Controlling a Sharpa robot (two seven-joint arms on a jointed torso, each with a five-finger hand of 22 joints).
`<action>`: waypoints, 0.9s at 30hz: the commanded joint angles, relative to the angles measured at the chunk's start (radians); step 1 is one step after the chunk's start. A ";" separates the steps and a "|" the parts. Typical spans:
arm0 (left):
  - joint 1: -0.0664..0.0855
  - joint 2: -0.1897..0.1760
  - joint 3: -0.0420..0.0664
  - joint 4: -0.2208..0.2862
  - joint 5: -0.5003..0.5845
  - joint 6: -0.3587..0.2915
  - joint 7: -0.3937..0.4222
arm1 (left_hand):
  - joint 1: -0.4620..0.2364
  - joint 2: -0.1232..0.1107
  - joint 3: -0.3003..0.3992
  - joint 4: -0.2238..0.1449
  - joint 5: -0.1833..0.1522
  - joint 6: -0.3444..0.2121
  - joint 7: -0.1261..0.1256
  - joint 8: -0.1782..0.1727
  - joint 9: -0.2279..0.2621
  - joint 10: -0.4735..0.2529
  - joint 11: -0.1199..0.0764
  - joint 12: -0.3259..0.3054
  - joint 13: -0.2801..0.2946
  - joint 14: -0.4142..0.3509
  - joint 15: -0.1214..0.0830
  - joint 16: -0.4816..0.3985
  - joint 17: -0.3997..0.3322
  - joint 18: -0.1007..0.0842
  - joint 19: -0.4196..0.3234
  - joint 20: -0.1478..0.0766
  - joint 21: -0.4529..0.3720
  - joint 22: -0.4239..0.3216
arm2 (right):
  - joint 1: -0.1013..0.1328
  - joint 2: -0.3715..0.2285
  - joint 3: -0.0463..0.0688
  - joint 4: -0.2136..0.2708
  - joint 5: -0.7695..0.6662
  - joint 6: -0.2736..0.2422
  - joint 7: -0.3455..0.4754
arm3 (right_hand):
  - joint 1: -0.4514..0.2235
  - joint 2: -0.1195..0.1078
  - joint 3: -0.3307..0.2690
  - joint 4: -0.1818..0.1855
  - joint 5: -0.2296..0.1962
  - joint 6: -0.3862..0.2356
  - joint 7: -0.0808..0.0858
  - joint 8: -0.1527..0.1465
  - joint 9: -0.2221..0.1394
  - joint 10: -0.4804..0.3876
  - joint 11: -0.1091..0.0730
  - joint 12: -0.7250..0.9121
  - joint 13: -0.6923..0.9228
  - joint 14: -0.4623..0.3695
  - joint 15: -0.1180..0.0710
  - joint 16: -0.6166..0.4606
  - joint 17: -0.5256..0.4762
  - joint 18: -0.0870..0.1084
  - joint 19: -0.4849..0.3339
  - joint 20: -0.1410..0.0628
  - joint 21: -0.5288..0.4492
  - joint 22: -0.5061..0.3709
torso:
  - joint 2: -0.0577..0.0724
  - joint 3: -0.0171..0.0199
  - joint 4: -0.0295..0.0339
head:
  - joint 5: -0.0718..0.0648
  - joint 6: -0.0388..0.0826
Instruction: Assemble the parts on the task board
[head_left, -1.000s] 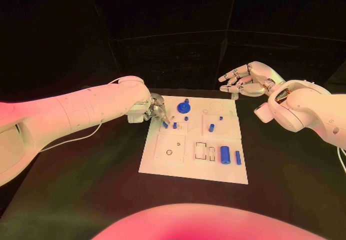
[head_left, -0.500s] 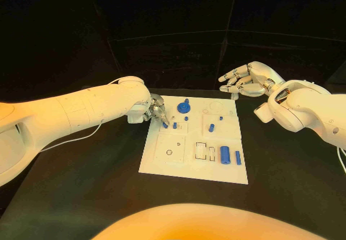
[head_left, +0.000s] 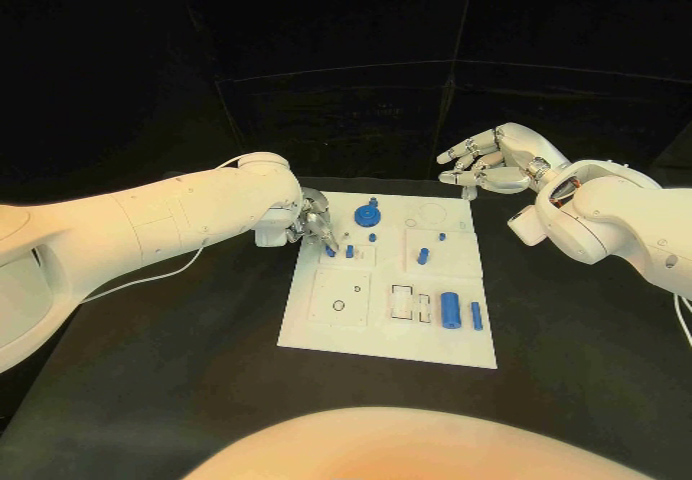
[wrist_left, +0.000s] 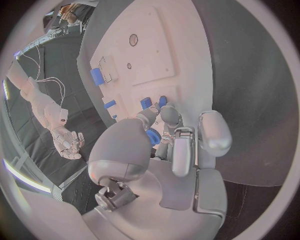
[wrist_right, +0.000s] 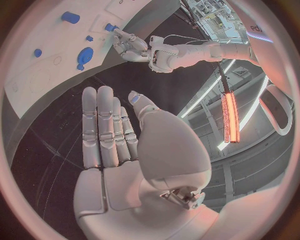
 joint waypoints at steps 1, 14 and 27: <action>-0.002 0.007 -0.002 -0.006 -0.005 0.026 -0.015 | -0.002 0.007 0.140 -0.127 0.005 0.007 0.000 0.006 0.002 0.009 -0.001 -0.002 0.000 0.091 0.000 0.003 0.202 -0.018 0.007 0.000 0.001 -0.002 | 0.002 0.002 0.001 0.000 -0.001 0.007 0.011 | 0.004 0.002 0.003 0.005 0.004 -0.007 0.000 0.005 0.001 -0.009 -0.001 0.004 -0.001 -0.004 0.000 -0.006 0.002 0.012 0.004 0.000 -0.005 -0.001 | 0.000 0.0006 -0.0005 | 0.000 0.000; -0.001 0.028 -0.014 -0.034 0.007 0.031 -0.035 | -0.017 0.009 0.150 -0.116 0.004 0.006 -0.001 0.010 0.006 0.012 -0.002 -0.002 0.002 0.091 -0.001 0.002 0.201 -0.018 0.007 0.000 0.000 -0.004 | 0.002 0.002 0.001 0.002 -0.001 0.006 0.010 | 0.004 0.002 0.003 0.005 0.004 -0.007 0.000 0.005 0.001 -0.009 -0.001 0.004 -0.001 -0.004 0.000 -0.006 0.002 0.012 0.004 0.000 -0.005 -0.001 | 0.000 0.0009 -0.0006 | -0.004 0.000; -0.001 0.030 -0.018 -0.045 0.045 -0.008 -0.042 | -0.121 -0.079 0.052 -0.050 -0.001 0.031 -0.015 0.014 0.012 0.017 -0.011 0.009 0.011 0.090 -0.009 0.002 0.199 -0.020 0.011 -0.007 0.005 0.006 | 0.002 0.002 0.001 0.002 -0.001 0.007 0.010 | 0.004 0.002 0.003 0.005 0.004 -0.007 0.000 0.005 0.001 -0.009 -0.001 0.004 -0.001 -0.004 0.000 -0.006 0.002 0.012 0.004 0.000 -0.005 -0.001 | 0.000 -0.0001 0.0014 | -0.007 0.000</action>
